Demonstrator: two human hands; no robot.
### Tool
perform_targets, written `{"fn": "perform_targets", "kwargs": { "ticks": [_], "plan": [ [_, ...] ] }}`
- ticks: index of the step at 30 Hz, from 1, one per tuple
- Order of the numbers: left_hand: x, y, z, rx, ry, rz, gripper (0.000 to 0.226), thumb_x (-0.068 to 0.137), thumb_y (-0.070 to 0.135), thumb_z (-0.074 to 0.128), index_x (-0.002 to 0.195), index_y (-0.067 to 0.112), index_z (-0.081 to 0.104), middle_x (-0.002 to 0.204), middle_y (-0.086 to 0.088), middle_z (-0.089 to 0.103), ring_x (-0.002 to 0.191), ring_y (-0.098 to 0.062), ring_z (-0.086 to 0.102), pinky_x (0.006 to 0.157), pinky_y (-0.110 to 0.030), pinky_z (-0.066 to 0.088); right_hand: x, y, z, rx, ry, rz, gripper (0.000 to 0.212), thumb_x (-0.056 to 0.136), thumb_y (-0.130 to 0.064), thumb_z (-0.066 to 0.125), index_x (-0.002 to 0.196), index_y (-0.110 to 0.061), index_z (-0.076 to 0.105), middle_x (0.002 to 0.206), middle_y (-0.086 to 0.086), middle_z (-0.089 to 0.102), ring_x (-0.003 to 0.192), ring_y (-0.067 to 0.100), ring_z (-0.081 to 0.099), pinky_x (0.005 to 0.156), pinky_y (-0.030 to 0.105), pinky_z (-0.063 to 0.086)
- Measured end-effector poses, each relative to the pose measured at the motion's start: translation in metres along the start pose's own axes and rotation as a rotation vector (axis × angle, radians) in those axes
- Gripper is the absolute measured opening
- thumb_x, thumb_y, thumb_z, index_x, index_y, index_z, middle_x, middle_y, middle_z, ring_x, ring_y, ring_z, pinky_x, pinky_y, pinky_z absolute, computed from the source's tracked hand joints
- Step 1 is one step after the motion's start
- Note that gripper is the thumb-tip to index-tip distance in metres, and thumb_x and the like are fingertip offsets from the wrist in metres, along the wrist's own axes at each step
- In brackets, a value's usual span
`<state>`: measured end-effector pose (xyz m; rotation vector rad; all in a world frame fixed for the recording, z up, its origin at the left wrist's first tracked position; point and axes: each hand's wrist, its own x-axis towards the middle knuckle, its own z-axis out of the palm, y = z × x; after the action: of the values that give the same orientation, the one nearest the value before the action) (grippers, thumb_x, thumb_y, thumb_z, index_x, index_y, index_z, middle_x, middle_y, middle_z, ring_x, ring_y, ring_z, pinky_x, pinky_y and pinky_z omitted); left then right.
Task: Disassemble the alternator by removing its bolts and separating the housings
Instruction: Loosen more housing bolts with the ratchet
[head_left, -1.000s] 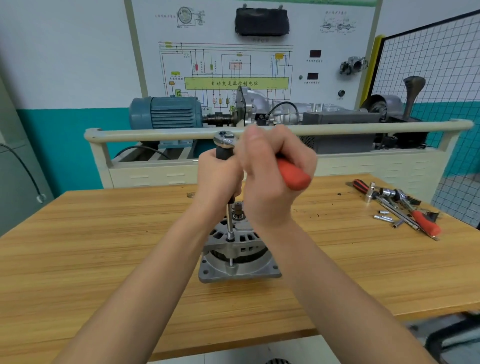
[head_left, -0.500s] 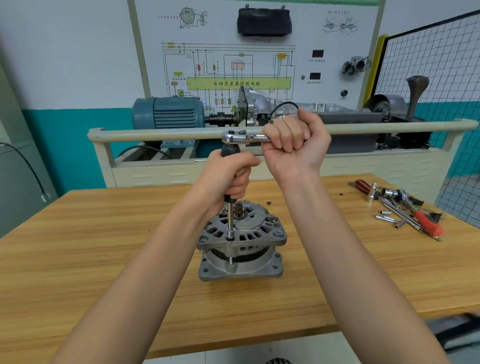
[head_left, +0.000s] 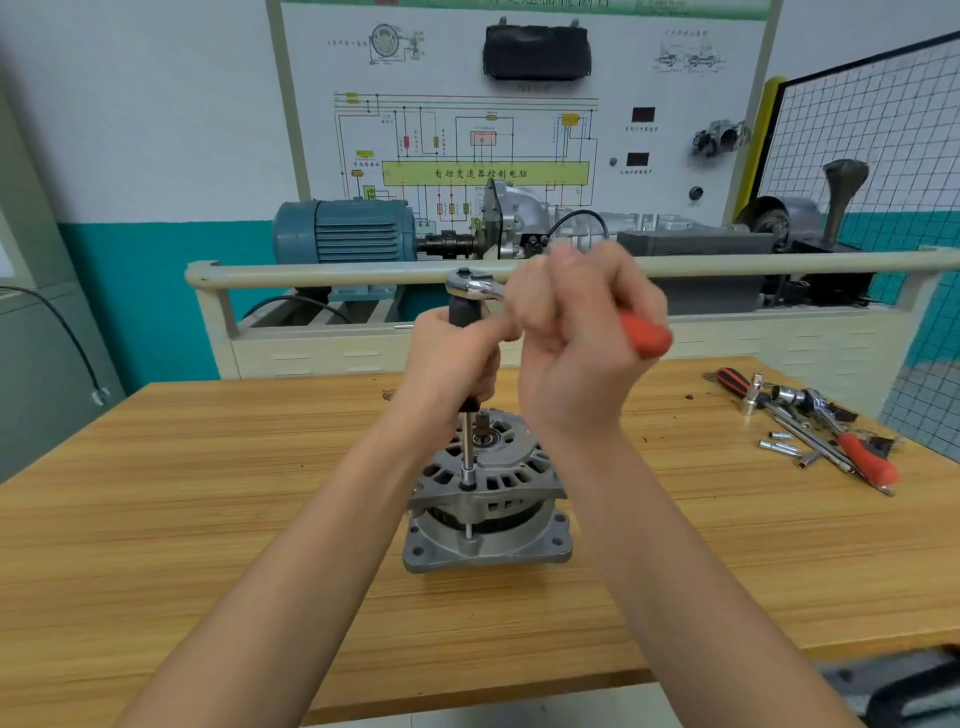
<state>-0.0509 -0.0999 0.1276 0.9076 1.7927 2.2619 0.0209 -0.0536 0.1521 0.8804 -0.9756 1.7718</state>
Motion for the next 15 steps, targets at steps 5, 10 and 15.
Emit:
{"fn": "perform_targets", "kwargs": {
  "ticks": [5, 10, 15],
  "plan": [
    [0.002, 0.008, -0.014, -0.054, -0.263, -0.001, 0.041, 0.082, -0.002, 0.061, 0.048, 0.016, 0.048, 0.042, -0.001, 0.038, 0.037, -0.016, 0.032, 0.044, -0.023, 0.032, 0.032, -0.004, -0.037, 0.408, 0.272, 0.34, 0.052, 0.084, -0.007, 0.042, 0.034, -0.019, 0.033, 0.031, -0.006, 0.023, 0.038, 0.012, 0.01, 0.039, 0.022, 0.02],
    [0.003, 0.012, -0.005, -0.059, -0.277, -0.069, 0.05, 0.088, 0.003, 0.057, 0.047, 0.017, 0.033, 0.037, 0.004, 0.025, 0.031, -0.01, 0.018, 0.04, -0.019, 0.017, 0.045, 0.013, -0.053, 0.689, 0.506, 0.487, 0.048, 0.082, -0.009, 0.042, 0.037, -0.018, 0.027, 0.031, -0.005, 0.02, 0.03, 0.01, 0.012, 0.037, 0.02, 0.016],
    [0.004, 0.008, -0.005, -0.009, -0.105, -0.022, 0.052, 0.089, 0.001, 0.053, 0.047, 0.021, 0.03, 0.037, 0.006, 0.023, 0.031, -0.01, 0.015, 0.039, -0.016, 0.016, 0.028, 0.004, -0.038, 0.463, 0.312, 0.332, 0.054, 0.087, -0.008, 0.039, 0.035, -0.019, 0.033, 0.033, -0.006, 0.023, 0.031, 0.009, 0.021, 0.039, 0.023, 0.021]
  ]
}}
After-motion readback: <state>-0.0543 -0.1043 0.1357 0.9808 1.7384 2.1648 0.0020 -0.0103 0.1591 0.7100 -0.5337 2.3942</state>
